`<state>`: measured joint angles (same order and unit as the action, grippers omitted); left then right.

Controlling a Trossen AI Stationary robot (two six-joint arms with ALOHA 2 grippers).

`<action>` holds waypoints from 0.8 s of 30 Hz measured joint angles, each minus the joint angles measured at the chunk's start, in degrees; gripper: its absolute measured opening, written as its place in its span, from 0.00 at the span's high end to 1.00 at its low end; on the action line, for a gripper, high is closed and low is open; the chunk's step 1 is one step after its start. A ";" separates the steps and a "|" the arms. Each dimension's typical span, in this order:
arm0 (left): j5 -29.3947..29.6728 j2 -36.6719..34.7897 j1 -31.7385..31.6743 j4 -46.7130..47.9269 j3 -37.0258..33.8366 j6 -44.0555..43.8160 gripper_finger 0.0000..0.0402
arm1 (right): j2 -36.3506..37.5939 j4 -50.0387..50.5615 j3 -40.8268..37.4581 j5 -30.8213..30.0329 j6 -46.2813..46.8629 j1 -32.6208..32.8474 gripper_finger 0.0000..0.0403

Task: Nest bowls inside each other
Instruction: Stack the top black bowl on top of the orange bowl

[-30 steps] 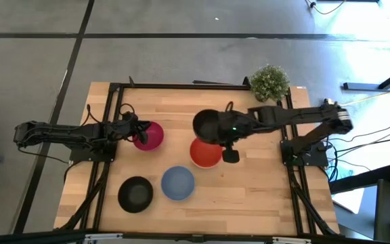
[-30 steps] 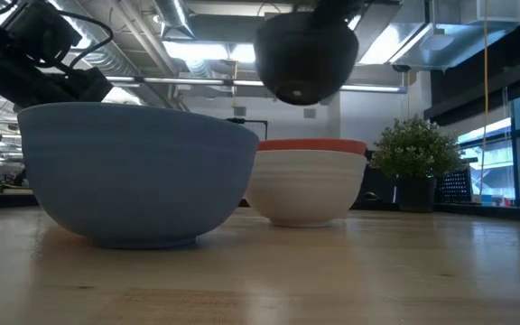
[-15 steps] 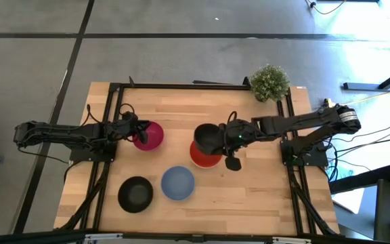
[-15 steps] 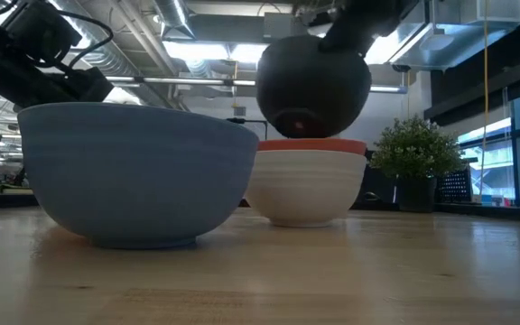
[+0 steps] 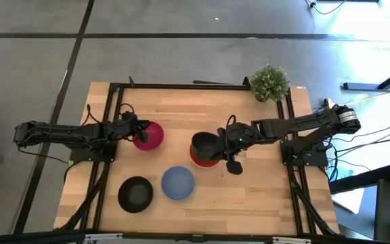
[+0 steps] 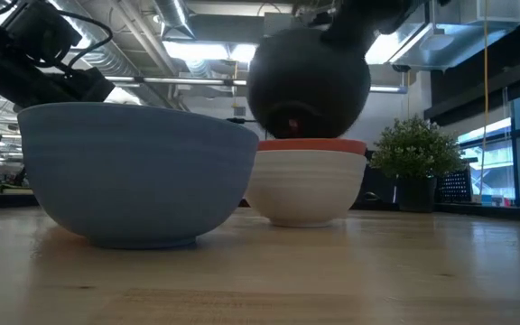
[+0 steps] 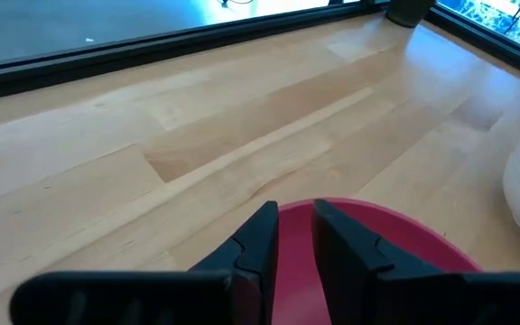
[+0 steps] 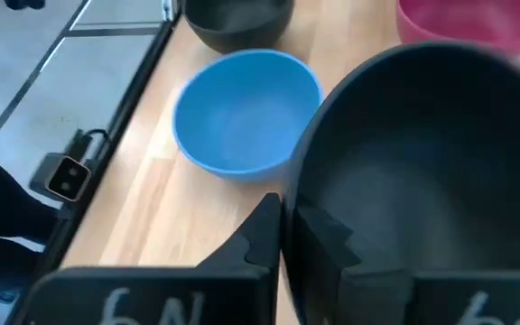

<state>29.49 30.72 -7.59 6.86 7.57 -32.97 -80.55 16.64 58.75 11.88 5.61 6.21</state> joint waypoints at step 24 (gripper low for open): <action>0.01 0.02 0.02 0.00 0.00 0.02 0.84 | -0.04 -8.74 -9.43 2.78 4.34 -0.95 0.97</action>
<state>29.50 30.74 -7.58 6.85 7.57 -32.95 -80.60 7.90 49.32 14.66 9.95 5.26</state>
